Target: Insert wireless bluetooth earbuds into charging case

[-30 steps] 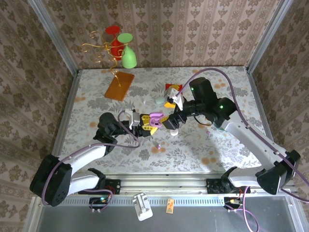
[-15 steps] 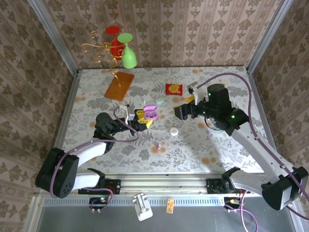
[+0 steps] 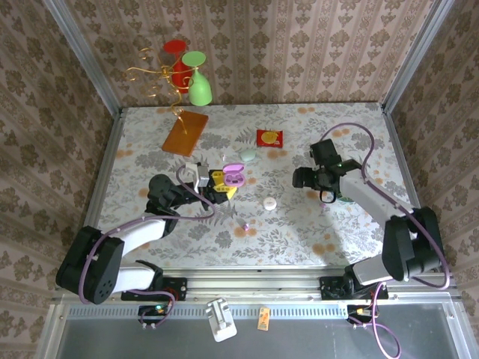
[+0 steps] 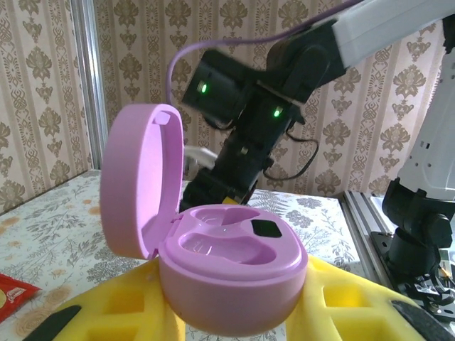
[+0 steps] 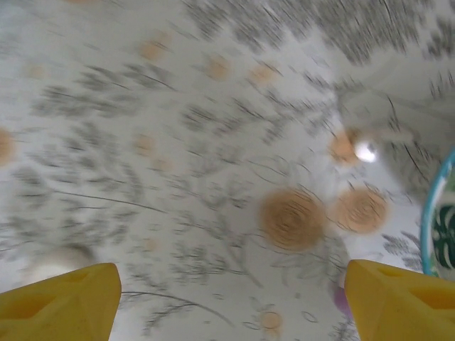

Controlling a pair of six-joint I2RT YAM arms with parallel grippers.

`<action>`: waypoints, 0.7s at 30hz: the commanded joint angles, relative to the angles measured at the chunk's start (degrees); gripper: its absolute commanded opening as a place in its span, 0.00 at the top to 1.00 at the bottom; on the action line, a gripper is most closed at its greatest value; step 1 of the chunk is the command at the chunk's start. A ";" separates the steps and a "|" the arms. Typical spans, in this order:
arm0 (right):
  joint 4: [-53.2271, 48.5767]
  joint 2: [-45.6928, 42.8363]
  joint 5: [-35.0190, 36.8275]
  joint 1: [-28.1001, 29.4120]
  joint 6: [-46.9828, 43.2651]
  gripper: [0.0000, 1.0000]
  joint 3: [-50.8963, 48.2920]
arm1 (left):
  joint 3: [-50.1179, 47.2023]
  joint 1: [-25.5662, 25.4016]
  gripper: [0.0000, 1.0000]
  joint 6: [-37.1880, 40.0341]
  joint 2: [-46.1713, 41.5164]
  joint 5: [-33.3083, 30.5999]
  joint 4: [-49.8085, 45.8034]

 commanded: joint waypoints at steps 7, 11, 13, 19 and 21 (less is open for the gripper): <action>4.18 4.39 -1.94 3.83 0.98 0.25 -1.16 | -0.92 1.94 0.74 -0.97 -0.50 1.05 3.26; 4.71 4.16 -3.15 9.99 1.10 0.29 -0.82 | -1.36 3.21 0.74 -0.62 -0.59 0.56 3.09; 5.03 4.45 -3.48 14.40 2.42 0.32 -0.38 | -1.49 4.27 0.74 -0.83 -0.72 0.70 3.19; 7.30 7.23 -6.65 26.04 8.58 0.39 0.73 | -2.12 6.28 0.74 -0.84 -2.88 0.26 2.78; 7.73 8.98 -7.62 29.21 9.85 0.40 1.49 | -2.28 6.43 0.74 -0.50 -3.63 -0.03 1.93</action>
